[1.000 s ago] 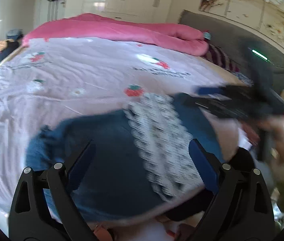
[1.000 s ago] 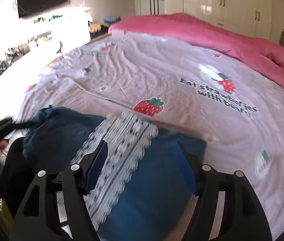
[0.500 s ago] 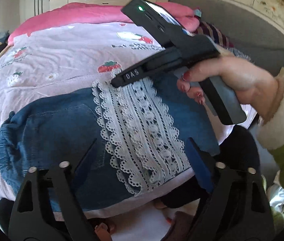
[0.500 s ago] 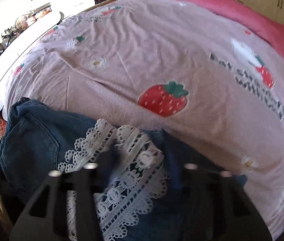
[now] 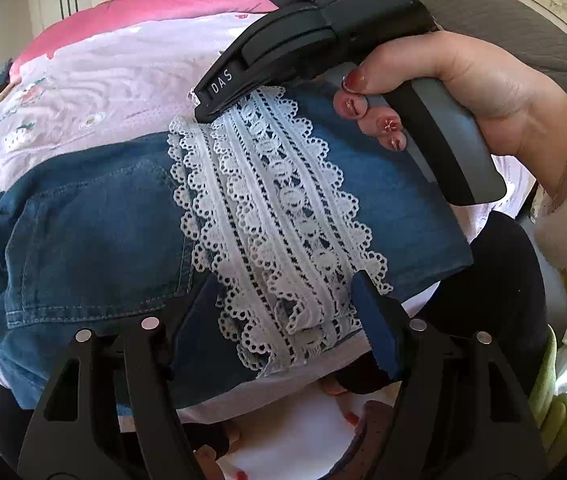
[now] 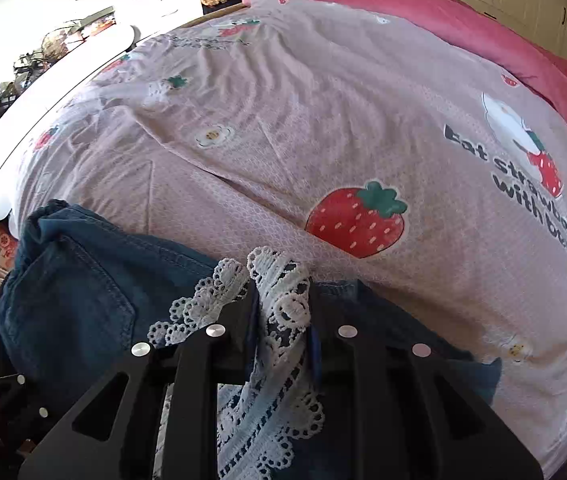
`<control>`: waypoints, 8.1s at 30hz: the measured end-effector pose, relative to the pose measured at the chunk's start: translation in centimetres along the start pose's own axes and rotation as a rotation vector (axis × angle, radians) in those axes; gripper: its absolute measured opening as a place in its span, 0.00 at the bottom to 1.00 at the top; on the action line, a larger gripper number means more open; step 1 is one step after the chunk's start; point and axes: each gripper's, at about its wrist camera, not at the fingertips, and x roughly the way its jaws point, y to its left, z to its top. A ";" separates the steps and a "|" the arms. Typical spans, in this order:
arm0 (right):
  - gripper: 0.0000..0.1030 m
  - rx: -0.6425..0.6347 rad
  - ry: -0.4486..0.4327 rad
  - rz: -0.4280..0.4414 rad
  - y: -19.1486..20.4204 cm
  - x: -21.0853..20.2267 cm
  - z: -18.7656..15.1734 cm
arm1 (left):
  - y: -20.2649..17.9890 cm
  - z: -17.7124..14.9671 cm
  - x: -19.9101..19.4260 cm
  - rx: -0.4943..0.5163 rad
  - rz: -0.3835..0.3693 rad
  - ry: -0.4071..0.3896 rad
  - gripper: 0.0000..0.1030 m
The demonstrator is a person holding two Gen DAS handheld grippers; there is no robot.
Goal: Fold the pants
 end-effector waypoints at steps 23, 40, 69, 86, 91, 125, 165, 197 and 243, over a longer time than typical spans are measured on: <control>0.61 -0.065 -0.187 -0.043 1.9 -10.3 -8.3 | 2.9 -1.2 -2.9 -0.053 0.043 -0.047 0.72; 0.65 -0.005 -0.362 -0.101 0.3 -13.5 -5.8 | 4.4 -1.4 -4.9 -0.103 0.062 -0.080 0.76; 0.69 -0.007 -0.158 -0.007 3.4 -7.3 -2.2 | 4.8 -1.9 -4.8 -0.120 0.055 -0.100 0.80; 0.91 -0.181 -0.182 0.065 10.6 -7.3 2.6 | 12.3 -4.2 -10.6 -0.331 0.258 -0.174 0.91; 0.91 -0.232 -0.120 0.104 12.5 -4.9 3.8 | 12.7 -4.6 -10.4 -0.350 0.223 -0.178 0.91; 0.19 -0.166 -0.096 0.539 8.5 -5.9 3.2 | 16.8 -4.8 -5.6 -0.604 -0.273 -0.222 0.57; 0.61 0.168 -0.332 0.240 -9.0 -16.9 -13.5 | -1.4 2.8 -5.7 -0.088 -0.327 -0.188 0.78; 0.35 -0.273 -0.225 -0.015 1.7 -17.2 -15.4 | 5.4 11.0 5.0 -0.068 -0.041 0.045 0.58; 0.32 -0.988 -0.066 0.049 16.2 -6.0 -16.2 | 5.9 10.4 5.2 -0.063 -0.051 0.016 0.67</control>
